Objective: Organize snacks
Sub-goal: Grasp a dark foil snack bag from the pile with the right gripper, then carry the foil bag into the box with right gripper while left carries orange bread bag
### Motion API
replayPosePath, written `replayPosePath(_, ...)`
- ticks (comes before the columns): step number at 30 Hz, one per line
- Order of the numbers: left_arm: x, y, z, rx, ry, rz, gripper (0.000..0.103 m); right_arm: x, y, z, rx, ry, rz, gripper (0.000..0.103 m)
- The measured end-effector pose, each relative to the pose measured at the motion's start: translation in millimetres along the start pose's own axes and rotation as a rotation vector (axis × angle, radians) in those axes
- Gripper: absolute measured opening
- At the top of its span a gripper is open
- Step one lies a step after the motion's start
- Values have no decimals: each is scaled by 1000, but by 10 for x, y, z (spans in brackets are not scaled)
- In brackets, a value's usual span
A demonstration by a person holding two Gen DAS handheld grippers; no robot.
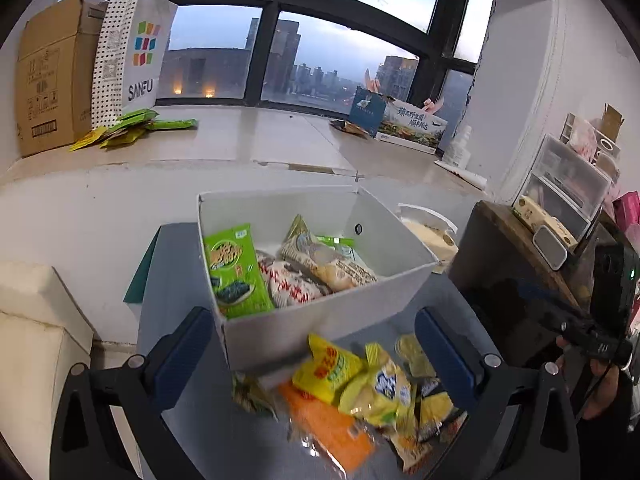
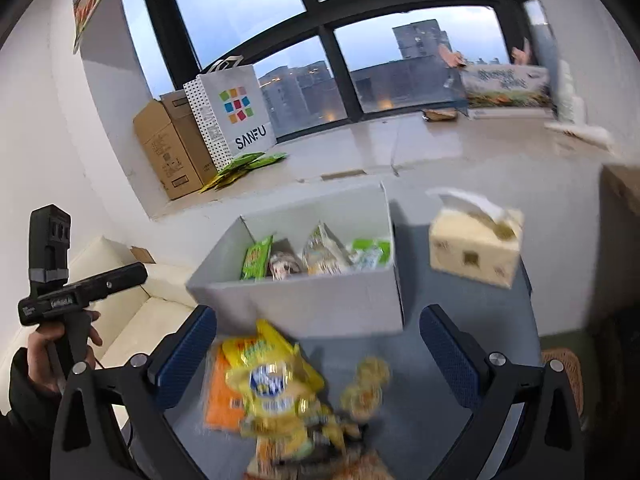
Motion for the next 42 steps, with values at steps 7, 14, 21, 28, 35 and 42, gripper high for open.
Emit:
replayPosePath(7,-82,287,308,-32,51,53,103,-194,575,343,-9,-34,-138,103)
replayPosePath(14,-166,541,356,-20,59,62,103,-207,891,52,132,-30,-191,103)
replayPosePath(21,-136,722,269,19,71,78,103,-48,1115,-303,243,19,-81,103)
replayPosePath(28,-155,920,108,72,85,86,103,-28,1277,-715,329,-7,-139,103)
replayPosePath(35,4,1160,-124,164,48,149,103,-76,1410,-746,339,-46,-171,59)
replayPosePath(42,22,1366,-420,259,10,162,103,-179,1190,-392,242,-43,-191,58)
Point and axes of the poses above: each gripper's, at about its wrist camera, not at the fingertips, and z roughly against the way its jaws point, x to its left, y to its underside, the point moved 8 cm from there along -z, roughly the way its jaws point, and after that the axes turned 4 degrees about z, right-handed, at the moved point
